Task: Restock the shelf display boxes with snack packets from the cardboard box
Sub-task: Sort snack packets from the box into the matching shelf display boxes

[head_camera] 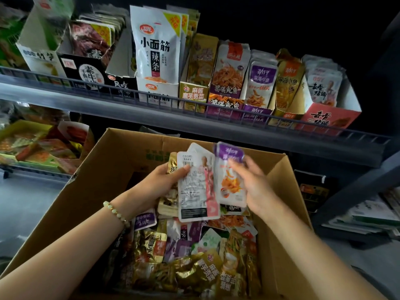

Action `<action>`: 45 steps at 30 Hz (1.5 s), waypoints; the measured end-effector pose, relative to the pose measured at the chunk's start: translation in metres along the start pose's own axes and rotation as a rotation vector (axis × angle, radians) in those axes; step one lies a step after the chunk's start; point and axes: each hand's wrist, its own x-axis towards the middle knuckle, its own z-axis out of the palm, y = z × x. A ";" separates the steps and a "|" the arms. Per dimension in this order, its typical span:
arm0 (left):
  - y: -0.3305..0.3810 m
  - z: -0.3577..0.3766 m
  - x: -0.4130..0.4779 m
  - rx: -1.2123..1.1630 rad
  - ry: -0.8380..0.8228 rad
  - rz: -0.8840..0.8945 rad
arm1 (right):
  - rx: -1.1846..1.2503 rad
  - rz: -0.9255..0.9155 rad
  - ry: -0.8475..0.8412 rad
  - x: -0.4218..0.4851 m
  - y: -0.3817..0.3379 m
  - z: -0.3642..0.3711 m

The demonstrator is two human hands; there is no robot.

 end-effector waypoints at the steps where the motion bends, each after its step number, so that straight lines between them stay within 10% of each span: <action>1: 0.000 0.004 -0.002 -0.051 -0.020 -0.015 | -0.030 -0.018 -0.003 -0.001 0.006 0.006; 12: -0.006 0.036 -0.008 0.039 -0.025 0.160 | -0.031 -0.135 0.099 0.002 0.008 0.014; 20: 0.024 0.026 -0.009 0.200 -0.076 0.241 | -0.402 -0.075 -0.199 0.015 -0.044 -0.018; 29: 0.076 0.051 0.001 0.151 -0.076 0.303 | -0.108 0.012 -0.359 0.022 -0.096 -0.029; 45: 0.149 0.056 0.052 -0.029 0.132 0.358 | -0.519 -0.495 0.091 0.080 -0.233 -0.082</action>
